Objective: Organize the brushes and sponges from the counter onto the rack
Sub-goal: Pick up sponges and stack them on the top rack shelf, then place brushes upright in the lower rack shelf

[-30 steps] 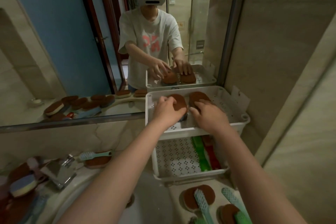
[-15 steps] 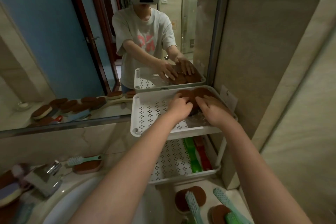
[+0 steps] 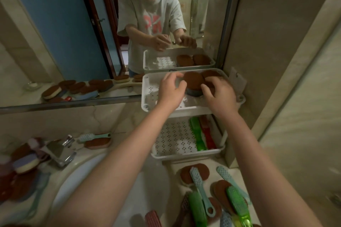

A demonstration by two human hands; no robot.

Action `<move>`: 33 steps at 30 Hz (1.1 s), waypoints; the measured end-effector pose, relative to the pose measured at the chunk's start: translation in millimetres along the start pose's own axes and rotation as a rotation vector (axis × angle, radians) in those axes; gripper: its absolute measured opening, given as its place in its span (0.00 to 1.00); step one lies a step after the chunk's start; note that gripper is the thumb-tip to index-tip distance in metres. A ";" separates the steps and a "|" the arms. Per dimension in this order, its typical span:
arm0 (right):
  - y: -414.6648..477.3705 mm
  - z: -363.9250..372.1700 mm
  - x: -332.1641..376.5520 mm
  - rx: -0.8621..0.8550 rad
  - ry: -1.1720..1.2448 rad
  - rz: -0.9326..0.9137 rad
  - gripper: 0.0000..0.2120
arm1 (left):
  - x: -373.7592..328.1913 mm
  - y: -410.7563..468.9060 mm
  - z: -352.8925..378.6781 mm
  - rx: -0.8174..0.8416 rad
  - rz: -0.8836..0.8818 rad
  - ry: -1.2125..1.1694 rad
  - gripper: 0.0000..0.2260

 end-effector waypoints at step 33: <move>-295.8 119.7 -62.3 0.821 -0.451 0.495 0.34 | 211.2 -260.4 72.9 0.695 -0.588 0.198 0.18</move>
Point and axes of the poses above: each hand's wrist, its own y-axis towards the middle knuckle, its own z-axis out of the palm, x = y × z, the point moved 6 cm from there along y, towards the middle knuckle, and after that the axes turned 3 degrees about y, right-handed, at the moved point
